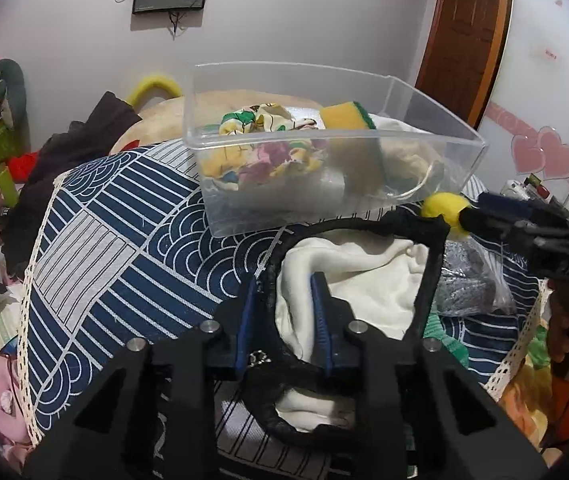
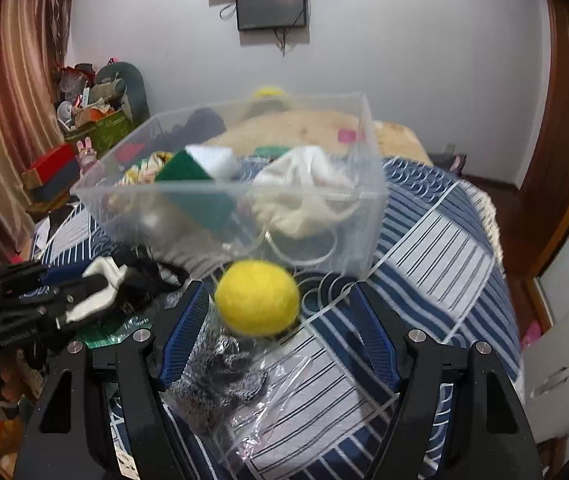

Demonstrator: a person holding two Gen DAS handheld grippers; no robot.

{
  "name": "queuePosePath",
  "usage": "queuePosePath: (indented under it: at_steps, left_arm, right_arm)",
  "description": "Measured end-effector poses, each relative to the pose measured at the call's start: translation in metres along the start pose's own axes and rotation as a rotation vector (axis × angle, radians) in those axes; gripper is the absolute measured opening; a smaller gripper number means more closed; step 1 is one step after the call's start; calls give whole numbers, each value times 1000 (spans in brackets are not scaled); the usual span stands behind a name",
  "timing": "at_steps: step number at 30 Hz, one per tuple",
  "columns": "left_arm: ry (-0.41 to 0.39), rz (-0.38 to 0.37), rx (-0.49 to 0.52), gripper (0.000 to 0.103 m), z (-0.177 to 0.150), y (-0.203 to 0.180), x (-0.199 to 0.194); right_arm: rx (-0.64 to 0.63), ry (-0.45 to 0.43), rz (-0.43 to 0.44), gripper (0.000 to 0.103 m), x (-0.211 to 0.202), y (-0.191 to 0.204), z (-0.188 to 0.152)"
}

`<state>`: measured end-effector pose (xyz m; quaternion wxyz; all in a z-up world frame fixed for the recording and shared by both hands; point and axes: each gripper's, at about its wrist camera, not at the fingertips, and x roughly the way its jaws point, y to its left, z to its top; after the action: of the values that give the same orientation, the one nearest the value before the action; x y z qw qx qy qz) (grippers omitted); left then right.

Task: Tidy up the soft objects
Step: 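Grasp the yellow felt ball with the right gripper while the left gripper grasps the black-strapped mask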

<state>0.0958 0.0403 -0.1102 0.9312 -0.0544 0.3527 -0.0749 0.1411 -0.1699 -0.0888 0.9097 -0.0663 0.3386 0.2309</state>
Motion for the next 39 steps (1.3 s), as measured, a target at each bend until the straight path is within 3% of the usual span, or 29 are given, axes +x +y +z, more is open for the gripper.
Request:
queuePosePath:
  at_steps: [4,5,7,9,23,39]
  left_arm:
    - [-34,28,49,3,0,-8,-9]
    - [-37,30,60,3,1,-10,-10]
    - [-62,51,84,3,1,-16,-15]
    - [-76,56,101,3,2,-20,-19]
    - [-186,54,87,3,16,-23,-59]
    - [-339,84,3,3,69,-8,-79]
  right_arm:
    - [9,28,17,69,9,6,-4]
    - [14,28,22,67,11,7,-4]
    - [14,32,30,49,12,8,-4]
    - [12,35,42,43,11,8,-4]
    - [15,-92,34,40,-32,0,-2]
    - [-5,-239,1,40,-58,-1,37]
